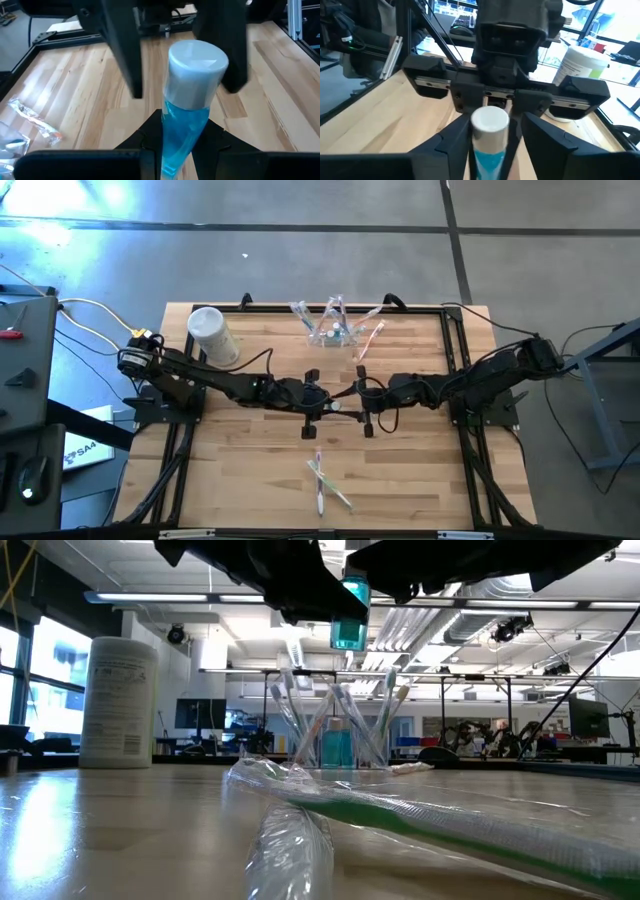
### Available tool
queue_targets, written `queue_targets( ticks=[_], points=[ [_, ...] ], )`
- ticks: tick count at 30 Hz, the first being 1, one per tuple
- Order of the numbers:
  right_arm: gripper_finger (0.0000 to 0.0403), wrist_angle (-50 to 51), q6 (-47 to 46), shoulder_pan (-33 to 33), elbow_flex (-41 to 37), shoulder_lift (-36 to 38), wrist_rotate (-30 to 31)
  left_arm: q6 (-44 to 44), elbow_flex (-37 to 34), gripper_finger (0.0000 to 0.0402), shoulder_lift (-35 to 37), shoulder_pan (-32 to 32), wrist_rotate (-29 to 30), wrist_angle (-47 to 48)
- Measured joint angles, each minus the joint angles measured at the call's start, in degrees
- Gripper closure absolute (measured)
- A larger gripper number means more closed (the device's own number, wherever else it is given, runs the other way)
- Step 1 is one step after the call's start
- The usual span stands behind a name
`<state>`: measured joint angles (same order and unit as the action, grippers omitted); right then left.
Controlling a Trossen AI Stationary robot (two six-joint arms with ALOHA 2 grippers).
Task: Pick & Place toothbrushing station
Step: Put the mouthwash into the transparent organizer
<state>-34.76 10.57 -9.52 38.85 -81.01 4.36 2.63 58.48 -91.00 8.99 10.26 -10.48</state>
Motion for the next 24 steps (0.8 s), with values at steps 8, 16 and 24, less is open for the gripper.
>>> queue_targets(
  ticks=[8, 16, 24],
  points=[
    [0.0295, 0.67, -0.74, 1.57, 0.00, 0.00, -0.97, 0.00, -0.05, 0.0339, 0.00, -0.02, 1.44, -0.03],
    [0.0315, 1.07, -0.90, 2.53, 0.00, 0.00, -3.13, -0.28, -0.09, 0.0339, 0.00, -0.02, 1.44, 0.04],
    [0.0315, 1.11, 0.13, 2.51, 0.00, 0.00, -3.30, 0.38, -0.09, 0.0339, 0.00, -0.01, 1.49, 0.02]
  ],
)
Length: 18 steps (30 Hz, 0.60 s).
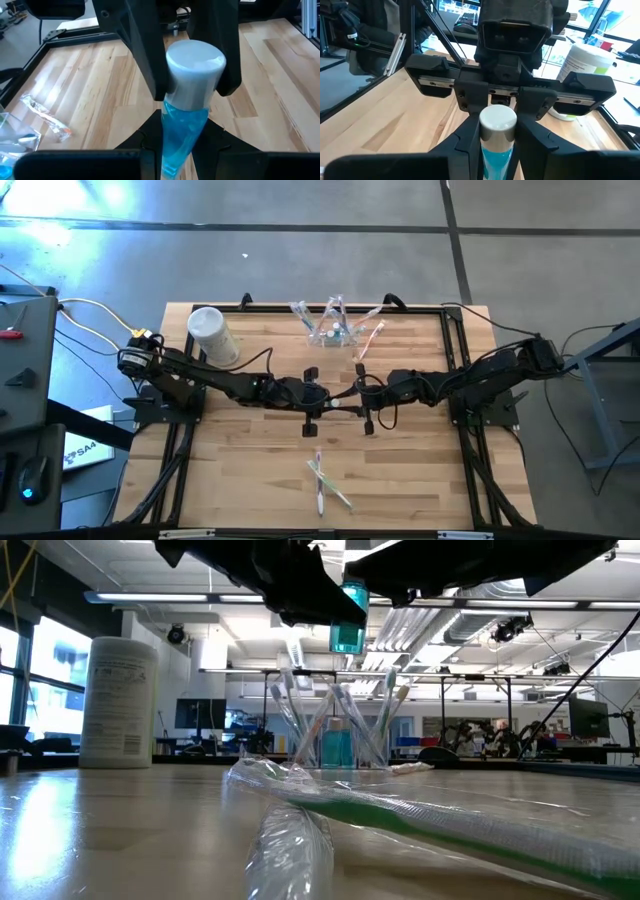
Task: Pick & Place toothbrushing station
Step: Put the mouthwash into the transparent organizer
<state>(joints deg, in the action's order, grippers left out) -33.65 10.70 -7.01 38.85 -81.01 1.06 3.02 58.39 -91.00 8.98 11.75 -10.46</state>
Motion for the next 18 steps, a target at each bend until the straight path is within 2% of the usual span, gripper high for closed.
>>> queue_targets(
  ticks=[2, 4, 12, 15, 18],
  points=[
    [0.0315, 0.00, 0.06, 0.00, 0.00, 0.00, 0.00, 0.08, 0.00, 0.0338, 0.00, 0.01, 0.00, 0.00],
    [0.0315, -0.04, 0.09, 0.00, 0.00, 0.00, 0.21, 0.18, -0.02, 0.0321, 0.00, 0.01, -0.02, -0.02],
    [0.0315, 0.28, 0.04, 0.02, 0.00, -0.04, 0.71, -0.50, 0.04, 0.0175, 0.02, 0.03, -0.32, -0.93],
    [0.0315, 1.97, 0.99, -0.68, -0.02, 0.86, 5.51, -1.62, 0.07, 0.0131, 0.02, 0.05, -0.43, 0.03],
    [0.0315, 5.06, 1.83, -1.55, -0.02, 3.45, 12.18, -2.22, 0.11, 0.0107, 0.09, -0.03, 1.93, 0.48]
  ],
)
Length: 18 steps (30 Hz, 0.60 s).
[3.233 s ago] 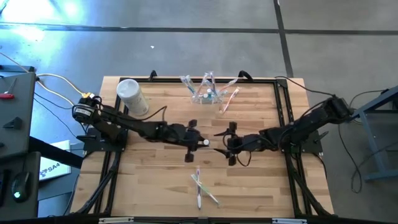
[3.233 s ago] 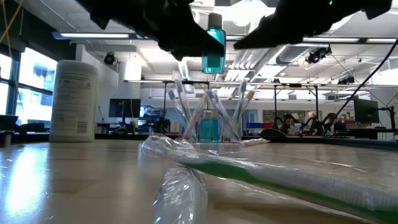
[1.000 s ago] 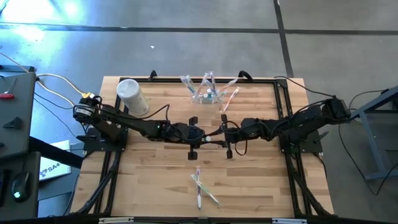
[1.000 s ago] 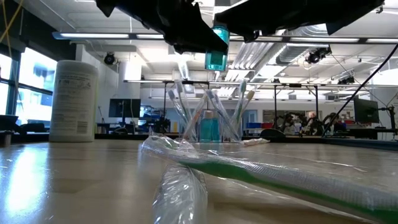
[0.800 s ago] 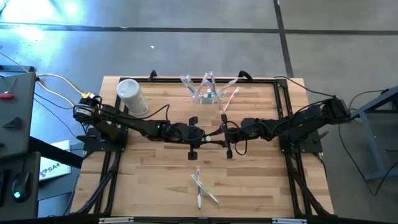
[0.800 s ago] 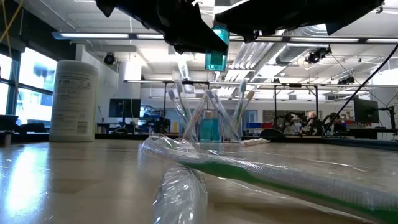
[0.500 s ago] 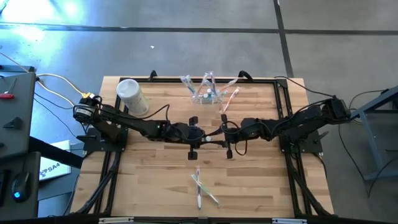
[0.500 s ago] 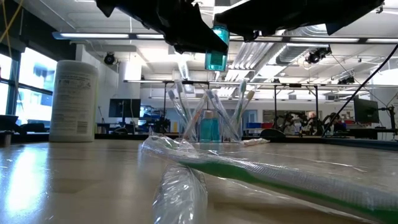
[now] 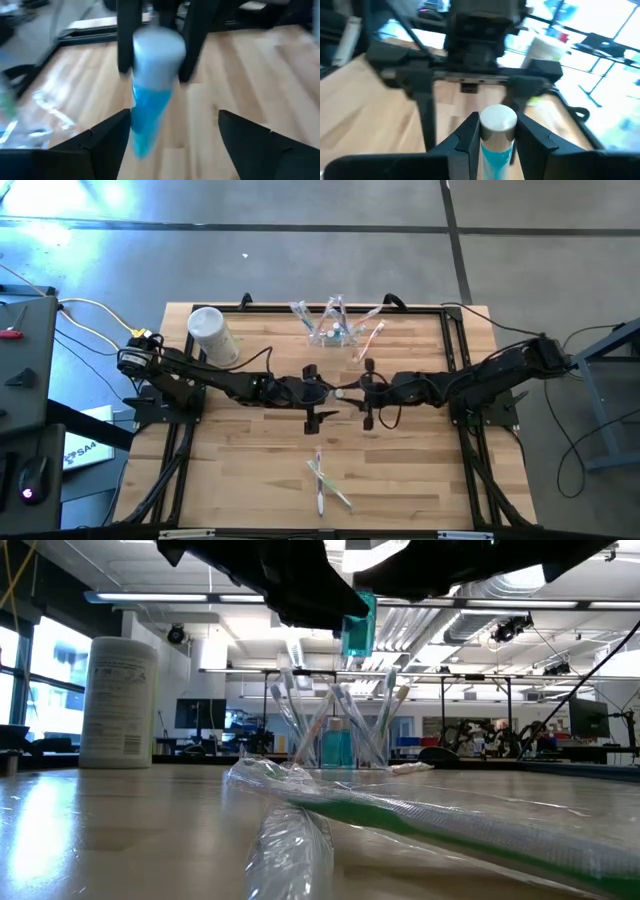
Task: Pick & Place toothbrushing station
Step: Put the mouthwash into the transparent organizer
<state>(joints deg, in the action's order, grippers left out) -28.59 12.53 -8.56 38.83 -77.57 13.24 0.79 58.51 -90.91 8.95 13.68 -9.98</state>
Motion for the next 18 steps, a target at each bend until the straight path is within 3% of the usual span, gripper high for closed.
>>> queue_targets(
  ticks=[4, 8, 11, 18],
  points=[
    [0.0315, 2.58, 0.41, 0.83, 0.00, 2.70, 6.30, -0.18, 0.02, 0.0100, 0.13, 0.04, 7.69, 3.79],
    [0.0315, 3.50, 2.05, 4.73, 0.00, 3.88, 7.64, -0.79, -0.01, 0.0099, 0.26, 0.11, 16.57, 10.91],
    [0.0315, 3.66, 0.33, 10.66, 0.00, 3.88, 1.51, -3.65, -0.01, 0.0099, 0.80, 0.07, 20.52, 16.45],
    [0.0315, 0.10, -0.46, 23.38, 0.00, -0.97, -15.32, -7.33, 0.04, 0.0098, 2.00, 0.09, 21.42, 23.57]
  ],
)
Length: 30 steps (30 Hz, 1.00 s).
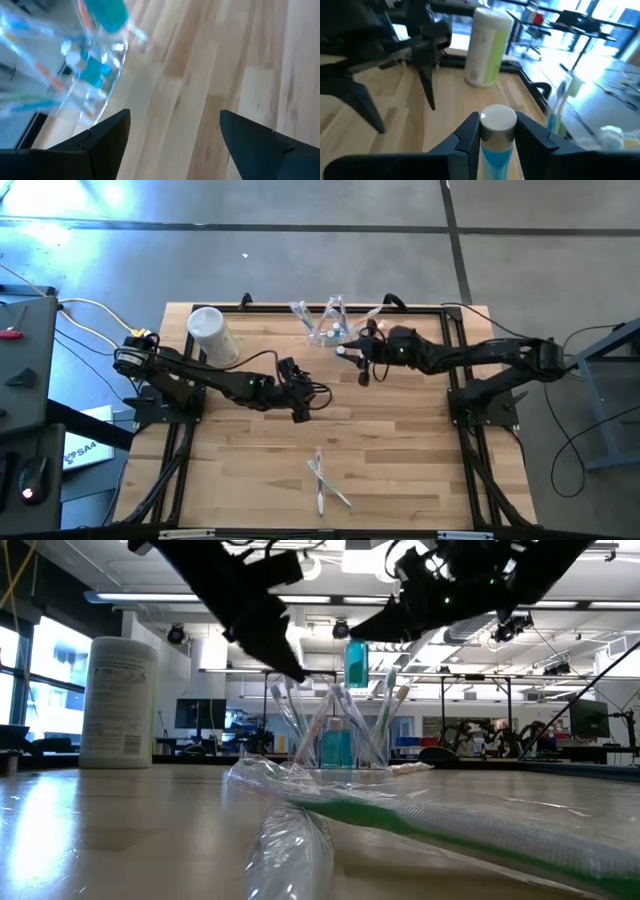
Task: Pick & Place toothbrushing station
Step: Put the mouthwash into the transparent organizer
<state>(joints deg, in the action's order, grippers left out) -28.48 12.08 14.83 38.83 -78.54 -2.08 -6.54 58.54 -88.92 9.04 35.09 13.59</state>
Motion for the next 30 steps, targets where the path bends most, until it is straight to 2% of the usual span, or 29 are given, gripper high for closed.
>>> queue_targets(
  ticks=[3, 10, 19, 30],
  points=[
    [0.0315, -4.11, -0.05, 3.52, 0.02, -3.06, -5.08, -1.22, -0.12, 0.0098, 1.02, -0.02, 0.11, 2.14],
    [0.0315, -11.18, 0.08, 8.53, 0.48, -10.61, -7.18, -2.79, -0.13, 0.0098, 3.67, -0.03, 0.48, 5.82],
    [0.0315, -9.47, -0.26, 12.11, 5.61, -16.27, -8.38, -4.24, -0.12, 0.0098, 5.71, -0.03, 0.83, 6.81],
    [0.0315, -7.77, 0.73, 14.29, 7.37, -16.68, -5.93, -5.73, -0.07, 0.0098, 5.70, -0.03, 0.41, 7.75]
  ],
)
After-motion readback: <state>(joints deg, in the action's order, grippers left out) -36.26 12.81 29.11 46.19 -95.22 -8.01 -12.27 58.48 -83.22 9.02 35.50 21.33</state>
